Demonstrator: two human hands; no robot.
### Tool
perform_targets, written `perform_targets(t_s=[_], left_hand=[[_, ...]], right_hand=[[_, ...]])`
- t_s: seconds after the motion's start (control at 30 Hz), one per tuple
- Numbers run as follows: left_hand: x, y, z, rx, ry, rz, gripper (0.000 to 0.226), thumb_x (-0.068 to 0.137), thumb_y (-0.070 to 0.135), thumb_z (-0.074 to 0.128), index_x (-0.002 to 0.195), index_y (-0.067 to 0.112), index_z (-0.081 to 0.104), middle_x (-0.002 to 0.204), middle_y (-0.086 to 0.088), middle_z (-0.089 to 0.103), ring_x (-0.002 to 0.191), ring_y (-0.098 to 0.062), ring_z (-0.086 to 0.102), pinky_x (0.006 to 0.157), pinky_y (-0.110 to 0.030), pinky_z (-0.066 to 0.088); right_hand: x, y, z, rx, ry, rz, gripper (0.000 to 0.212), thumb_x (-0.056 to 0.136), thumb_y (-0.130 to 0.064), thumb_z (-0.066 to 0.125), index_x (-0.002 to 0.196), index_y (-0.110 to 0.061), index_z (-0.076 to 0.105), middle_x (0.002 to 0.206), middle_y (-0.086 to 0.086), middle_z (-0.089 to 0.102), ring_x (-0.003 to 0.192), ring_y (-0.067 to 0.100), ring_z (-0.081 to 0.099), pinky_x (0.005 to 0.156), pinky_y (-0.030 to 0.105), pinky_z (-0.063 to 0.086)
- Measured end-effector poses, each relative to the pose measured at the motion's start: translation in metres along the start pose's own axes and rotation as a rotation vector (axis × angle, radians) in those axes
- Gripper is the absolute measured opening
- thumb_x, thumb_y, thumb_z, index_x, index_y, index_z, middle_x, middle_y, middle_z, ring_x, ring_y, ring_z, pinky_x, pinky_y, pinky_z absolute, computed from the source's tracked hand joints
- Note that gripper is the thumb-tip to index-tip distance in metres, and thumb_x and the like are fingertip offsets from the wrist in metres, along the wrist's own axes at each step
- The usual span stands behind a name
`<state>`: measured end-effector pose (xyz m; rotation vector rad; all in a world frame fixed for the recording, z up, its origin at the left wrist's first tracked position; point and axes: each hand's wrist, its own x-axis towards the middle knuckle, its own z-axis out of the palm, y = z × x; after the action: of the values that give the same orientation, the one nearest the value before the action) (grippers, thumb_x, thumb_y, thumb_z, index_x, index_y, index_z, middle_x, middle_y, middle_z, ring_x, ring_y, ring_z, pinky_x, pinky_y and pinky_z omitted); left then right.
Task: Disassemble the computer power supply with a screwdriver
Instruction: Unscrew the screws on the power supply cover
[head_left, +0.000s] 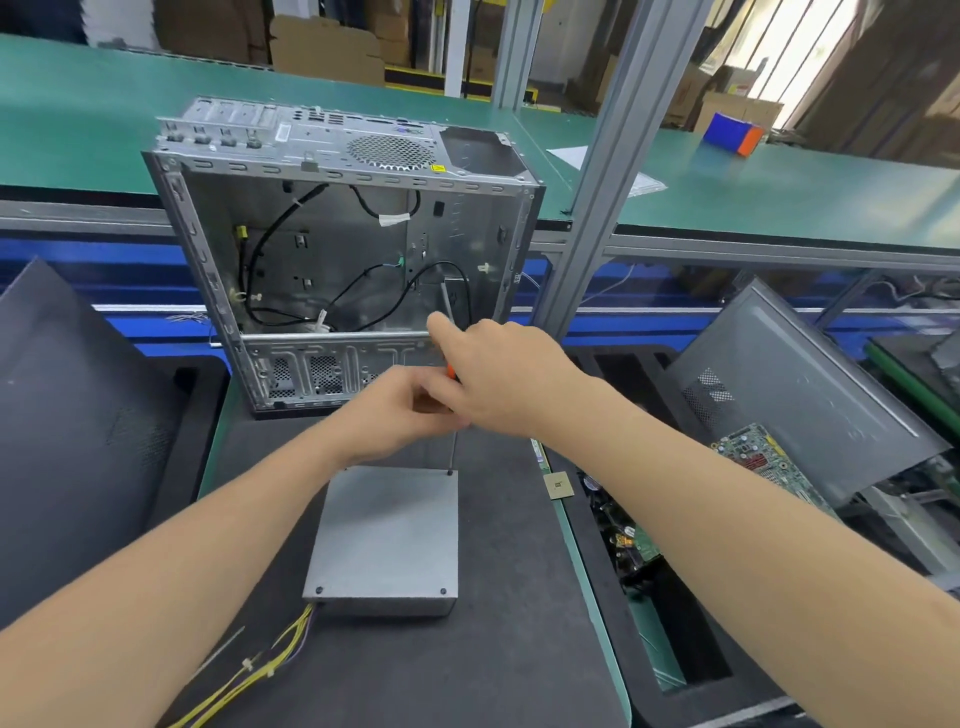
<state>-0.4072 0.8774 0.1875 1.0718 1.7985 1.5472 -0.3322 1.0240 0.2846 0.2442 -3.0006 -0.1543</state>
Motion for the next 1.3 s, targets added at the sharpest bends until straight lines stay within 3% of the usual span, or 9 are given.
perform_targets(t_s=[0.1,0.2,0.27,0.37,0.5,0.6,0.77,0.87,1.3], left_hand=[[0.003,-0.001,0.004,0.116,0.162,-0.043,0.020,0.071,0.047,0.081,0.088,0.038,0.076,0.093,0.007,0.081,0.089,-0.009,0.075,0.085,-0.036,0.060],[0.006,-0.008,0.012,0.072,0.258,-0.010,0.020,0.064,0.047,0.085,0.076,0.041,0.071,0.083,0.010,0.078,0.080,-0.007,0.073,0.080,-0.033,0.059],[0.006,-0.011,0.015,0.067,0.293,-0.009,0.025,0.065,0.047,0.087,0.077,0.037,0.068,0.085,0.002,0.077,0.081,-0.011,0.070,0.080,-0.038,0.059],[0.004,-0.013,0.013,0.075,0.261,-0.069,0.022,0.074,0.039,0.088,0.085,0.033,0.069,0.093,-0.010,0.076,0.087,-0.020,0.071,0.086,-0.047,0.058],[0.001,-0.021,0.011,0.034,0.211,-0.070,0.017,0.086,0.021,0.087,0.095,0.031,0.076,0.095,0.008,0.080,0.089,-0.002,0.073,0.078,-0.015,0.049],[-0.001,-0.024,0.011,0.031,0.187,-0.075,0.014,0.088,0.020,0.084,0.099,0.027,0.077,0.098,0.007,0.081,0.091,-0.001,0.073,0.079,-0.013,0.050],[-0.007,-0.042,0.010,0.312,0.116,-0.112,0.024,0.085,0.009,0.079,0.102,0.026,0.078,0.096,0.008,0.079,0.090,-0.005,0.073,0.083,-0.018,0.056],[-0.014,-0.059,0.014,0.536,0.051,-0.150,0.019,0.086,0.015,0.079,0.103,0.023,0.079,0.099,0.012,0.074,0.088,-0.003,0.068,0.083,-0.020,0.054],[-0.021,-0.073,0.021,0.528,0.130,-0.054,0.000,0.089,0.024,0.083,0.089,0.024,0.083,0.090,0.014,0.076,0.083,-0.005,0.071,0.079,-0.021,0.055]], right_hand=[[0.002,-0.008,0.003,-0.077,0.064,0.178,0.041,0.103,-0.057,0.034,0.098,-0.016,0.039,0.064,-0.002,0.031,0.053,0.023,0.031,0.048,0.031,0.016],[0.008,-0.009,0.006,-0.031,0.024,0.232,0.038,0.103,-0.052,0.041,0.093,-0.015,0.040,0.068,-0.001,0.031,0.064,0.029,0.043,0.049,0.031,0.018],[0.011,-0.004,0.005,0.057,-0.029,0.204,0.028,0.102,-0.043,0.046,0.095,-0.016,0.042,0.072,0.000,0.040,0.069,0.030,0.049,0.049,0.031,0.023],[0.011,0.003,0.000,0.277,-0.119,0.138,0.014,0.093,-0.034,0.055,0.097,-0.021,0.050,0.081,-0.002,0.058,0.076,0.028,0.058,0.052,0.030,0.035],[0.009,0.007,-0.009,0.384,-0.220,0.046,0.013,0.085,-0.025,0.062,0.095,-0.024,0.054,0.079,-0.008,0.060,0.074,0.019,0.057,0.061,0.040,0.052],[0.009,0.008,-0.009,0.391,-0.221,0.028,0.014,0.085,-0.026,0.063,0.096,-0.022,0.055,0.082,-0.008,0.060,0.078,0.017,0.058,0.069,0.045,0.057],[0.007,0.009,-0.008,0.392,-0.178,0.039,0.017,0.084,-0.030,0.065,0.095,-0.020,0.056,0.082,-0.005,0.061,0.080,0.022,0.060,0.071,0.048,0.058],[0.004,0.011,-0.007,0.413,-0.166,0.063,0.018,0.083,-0.030,0.065,0.094,-0.020,0.056,0.081,-0.003,0.062,0.076,0.023,0.060,0.070,0.049,0.059],[0.002,0.015,-0.016,0.434,-0.079,0.062,0.017,0.084,-0.028,0.066,0.093,-0.017,0.057,0.069,-0.006,0.056,0.065,0.018,0.053,0.059,0.039,0.050]])
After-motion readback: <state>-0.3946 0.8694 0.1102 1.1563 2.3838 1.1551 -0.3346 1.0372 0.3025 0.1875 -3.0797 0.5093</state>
